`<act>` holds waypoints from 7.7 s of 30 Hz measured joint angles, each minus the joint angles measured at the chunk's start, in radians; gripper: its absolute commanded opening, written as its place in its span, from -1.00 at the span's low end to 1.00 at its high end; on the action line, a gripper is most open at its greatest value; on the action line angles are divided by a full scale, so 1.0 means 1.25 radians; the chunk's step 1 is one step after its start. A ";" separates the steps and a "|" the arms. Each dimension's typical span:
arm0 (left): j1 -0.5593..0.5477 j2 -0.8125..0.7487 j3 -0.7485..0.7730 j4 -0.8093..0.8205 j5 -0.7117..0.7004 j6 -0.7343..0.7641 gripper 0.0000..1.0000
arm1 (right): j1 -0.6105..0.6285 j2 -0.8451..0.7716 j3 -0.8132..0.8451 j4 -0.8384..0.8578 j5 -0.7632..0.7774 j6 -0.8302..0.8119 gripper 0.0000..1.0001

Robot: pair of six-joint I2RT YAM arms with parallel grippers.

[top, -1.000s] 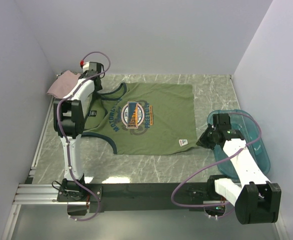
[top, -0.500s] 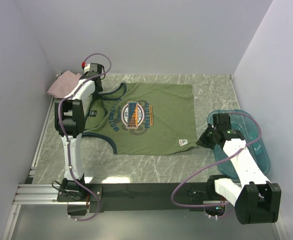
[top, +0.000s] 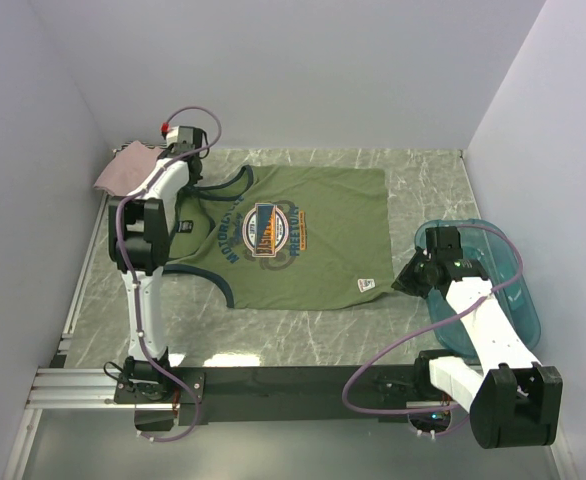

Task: Fold and stack the tank tops
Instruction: Flatten the tank top out

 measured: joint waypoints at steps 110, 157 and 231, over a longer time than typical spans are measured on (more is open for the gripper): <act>0.303 -0.421 -0.480 0.029 0.363 -0.258 -0.11 | 0.256 0.185 -0.136 0.330 0.072 0.081 -0.53; 0.312 -0.360 -0.569 -0.227 0.139 -0.549 -0.77 | 0.239 0.185 -0.157 0.375 -0.004 0.036 -0.54; -0.399 -0.815 -1.006 -0.051 0.206 -0.700 0.17 | 0.170 0.013 -0.183 0.150 0.201 0.169 -0.13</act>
